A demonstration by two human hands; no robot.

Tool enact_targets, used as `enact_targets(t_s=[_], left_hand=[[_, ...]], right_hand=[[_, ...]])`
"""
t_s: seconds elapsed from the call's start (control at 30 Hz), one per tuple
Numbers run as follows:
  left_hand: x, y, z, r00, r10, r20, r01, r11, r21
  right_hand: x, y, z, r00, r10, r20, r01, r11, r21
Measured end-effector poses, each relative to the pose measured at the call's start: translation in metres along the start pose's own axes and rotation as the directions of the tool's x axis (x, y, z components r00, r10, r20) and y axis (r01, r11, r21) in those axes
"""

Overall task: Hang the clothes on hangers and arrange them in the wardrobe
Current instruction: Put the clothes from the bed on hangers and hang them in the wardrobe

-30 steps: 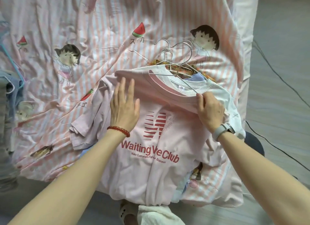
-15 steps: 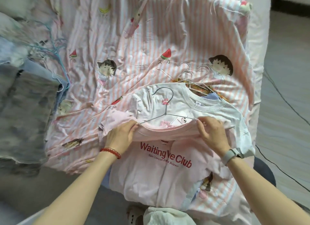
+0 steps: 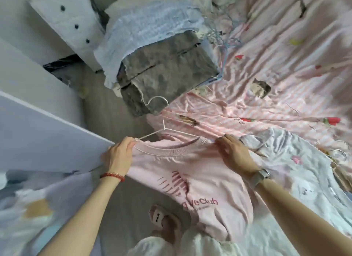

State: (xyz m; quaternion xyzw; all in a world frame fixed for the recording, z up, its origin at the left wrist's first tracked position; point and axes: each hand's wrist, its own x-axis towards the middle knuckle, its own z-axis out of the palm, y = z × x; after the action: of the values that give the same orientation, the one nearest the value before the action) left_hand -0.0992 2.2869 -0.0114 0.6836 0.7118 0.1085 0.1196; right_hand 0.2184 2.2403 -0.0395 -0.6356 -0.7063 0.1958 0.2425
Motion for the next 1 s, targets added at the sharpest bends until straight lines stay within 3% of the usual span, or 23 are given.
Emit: enact_targets(t_s=[0.1,0.23,0.4,0.47,0.67,0.87,1.0], left_hand=[[-0.015,-0.077,-0.046,0.980,-0.124,-0.155,0.127,0.992,0.007],[-0.056,-0.168,-0.093,0.910,-0.270,-0.316,0.268,0.962,-0.051],[-0.124,-0.266,-0.121,0.710,-0.551,-0.440,0.540,0.826,-0.164],[-0.154,-0.295,-0.132,0.629,-0.594,-0.501,0.586,0.786,-0.197],[-0.221,-0.358,-0.176,0.381,-0.685,-0.620,0.699,0.653,-0.291],[-0.277,-0.400,-0.227,0.231,-0.688,-0.688,0.798,0.539,-0.271],[-0.298,-0.419,-0.265,0.108,-0.655,-0.748,0.829,0.474,-0.295]], right_hand=[[0.049,-0.073,0.027,0.970,-0.229,0.086,0.229,0.973,0.011],[0.096,-0.178,0.075,0.875,-0.456,0.164,0.455,0.889,0.050],[0.119,-0.303,0.142,0.705,-0.675,0.217,0.664,0.736,0.132],[0.119,-0.348,0.163,0.632,-0.748,0.202,0.731,0.662,0.167],[0.097,-0.465,0.208,0.418,-0.894,0.161,0.842,0.448,0.300],[0.078,-0.555,0.231,0.134,-0.983,0.125,0.901,0.173,0.397],[0.073,-0.609,0.250,0.033,-0.991,0.133,0.885,0.091,0.457]])
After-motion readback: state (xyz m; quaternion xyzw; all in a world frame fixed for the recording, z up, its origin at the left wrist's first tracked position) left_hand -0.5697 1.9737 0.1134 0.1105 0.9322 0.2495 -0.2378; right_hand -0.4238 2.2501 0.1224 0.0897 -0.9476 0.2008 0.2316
